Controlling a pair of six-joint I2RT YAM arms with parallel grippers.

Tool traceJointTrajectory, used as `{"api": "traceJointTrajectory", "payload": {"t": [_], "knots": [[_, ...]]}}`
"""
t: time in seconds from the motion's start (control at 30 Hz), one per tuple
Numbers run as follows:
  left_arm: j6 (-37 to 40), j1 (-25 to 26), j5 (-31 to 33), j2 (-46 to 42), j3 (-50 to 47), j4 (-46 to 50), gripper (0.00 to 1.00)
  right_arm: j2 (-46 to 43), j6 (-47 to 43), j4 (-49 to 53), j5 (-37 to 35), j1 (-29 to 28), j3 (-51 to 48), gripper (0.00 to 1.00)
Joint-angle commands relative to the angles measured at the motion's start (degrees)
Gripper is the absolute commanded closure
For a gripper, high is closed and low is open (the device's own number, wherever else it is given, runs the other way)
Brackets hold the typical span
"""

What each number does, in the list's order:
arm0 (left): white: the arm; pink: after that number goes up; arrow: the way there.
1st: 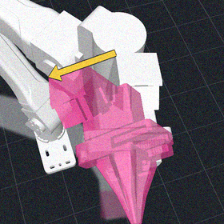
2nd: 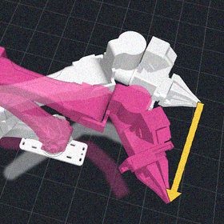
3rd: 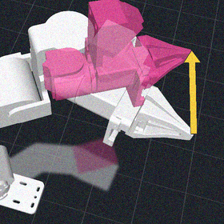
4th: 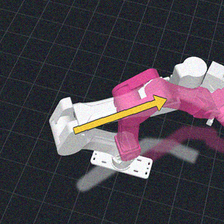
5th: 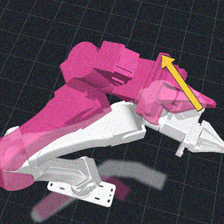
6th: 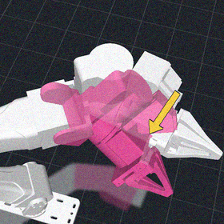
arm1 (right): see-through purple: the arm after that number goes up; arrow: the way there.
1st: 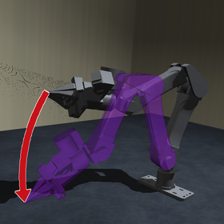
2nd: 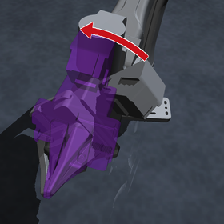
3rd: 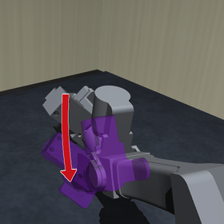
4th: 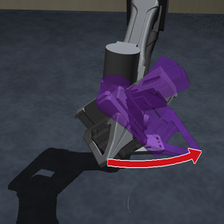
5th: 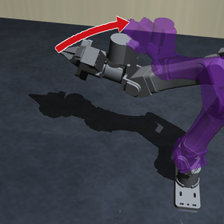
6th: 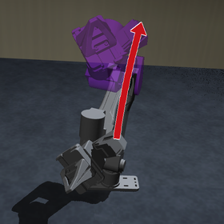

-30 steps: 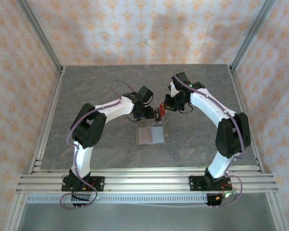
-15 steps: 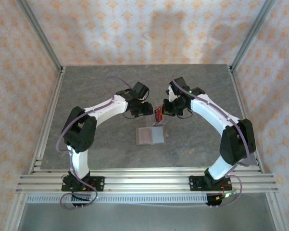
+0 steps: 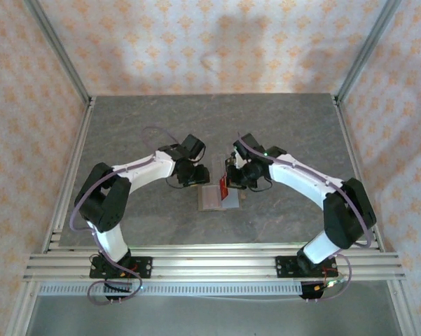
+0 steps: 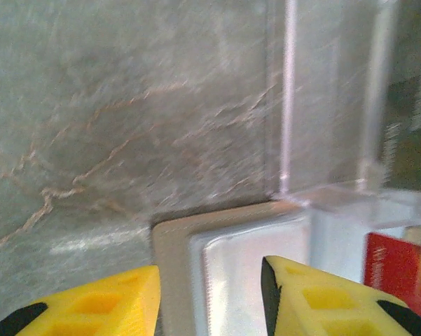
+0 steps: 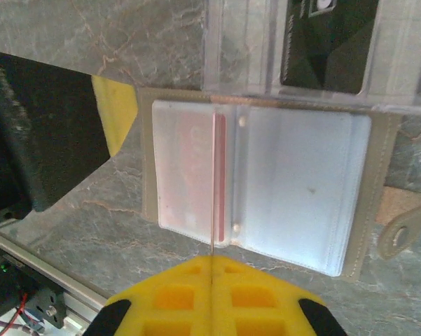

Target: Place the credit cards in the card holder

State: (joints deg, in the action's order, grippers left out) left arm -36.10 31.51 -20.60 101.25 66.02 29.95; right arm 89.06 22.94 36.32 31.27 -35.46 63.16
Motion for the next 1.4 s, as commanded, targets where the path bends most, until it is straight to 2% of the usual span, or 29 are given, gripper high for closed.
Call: {"api": "traceJointTrajectory", "payload": {"t": [0.0, 1.1, 1.37], "knots": [[0.15, 0.31, -0.07, -2.99, -2.34, -1.72, 0.58, -1.85, 2.19, -2.75, -2.24, -0.73, -1.77, 1.00], [-0.56, 2.46, 0.07, -4.13, -5.46, -3.43, 0.58, 3.81, 2.67, -5.47, -4.36, -1.98, -4.16, 1.00], [-0.98, 6.68, 0.39, -1.30, -5.09, -4.23, 0.58, 4.21, 2.90, -5.69, -4.09, -1.98, -3.74, 1.00]]}}
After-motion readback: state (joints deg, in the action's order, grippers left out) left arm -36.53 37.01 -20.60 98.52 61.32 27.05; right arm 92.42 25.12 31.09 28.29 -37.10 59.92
